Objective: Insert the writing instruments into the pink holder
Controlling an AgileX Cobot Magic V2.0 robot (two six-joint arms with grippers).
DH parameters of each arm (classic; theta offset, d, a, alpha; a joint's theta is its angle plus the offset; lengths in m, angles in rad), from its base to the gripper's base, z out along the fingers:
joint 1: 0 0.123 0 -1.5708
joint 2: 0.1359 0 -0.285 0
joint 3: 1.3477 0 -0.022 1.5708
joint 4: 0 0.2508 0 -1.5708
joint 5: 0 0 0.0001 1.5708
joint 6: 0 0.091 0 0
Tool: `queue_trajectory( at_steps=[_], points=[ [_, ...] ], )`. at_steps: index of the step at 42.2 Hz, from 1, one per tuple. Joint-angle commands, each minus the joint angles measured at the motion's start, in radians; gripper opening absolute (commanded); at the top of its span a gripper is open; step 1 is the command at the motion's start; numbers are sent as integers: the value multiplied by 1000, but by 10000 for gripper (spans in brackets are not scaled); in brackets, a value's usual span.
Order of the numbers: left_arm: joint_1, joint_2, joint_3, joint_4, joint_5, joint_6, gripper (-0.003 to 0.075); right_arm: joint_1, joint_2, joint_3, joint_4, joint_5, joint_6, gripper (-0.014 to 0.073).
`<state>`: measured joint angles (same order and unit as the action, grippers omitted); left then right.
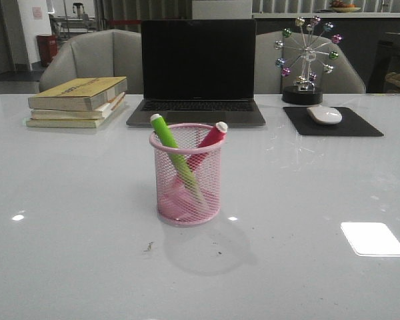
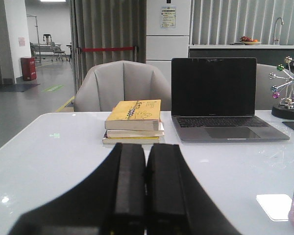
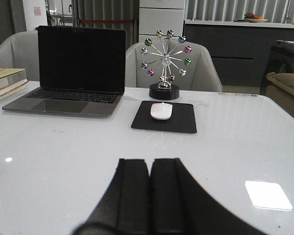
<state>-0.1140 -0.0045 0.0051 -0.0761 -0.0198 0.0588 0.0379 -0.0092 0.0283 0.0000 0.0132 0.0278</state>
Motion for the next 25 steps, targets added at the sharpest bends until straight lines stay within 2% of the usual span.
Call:
queue_trajectory(
  at_steps=[1, 11, 25],
  points=[
    [5, -19, 4, -7, -85, -1, 99, -7, -21, -4, 23, -114, 3, 69],
    [5, -19, 4, -7, -85, -1, 99, -57, -21, -4, 23, -112, 3, 69],
    [5, -19, 4, -7, -85, -1, 99, -55, -21, -4, 23, -112, 3, 69]
  ],
)
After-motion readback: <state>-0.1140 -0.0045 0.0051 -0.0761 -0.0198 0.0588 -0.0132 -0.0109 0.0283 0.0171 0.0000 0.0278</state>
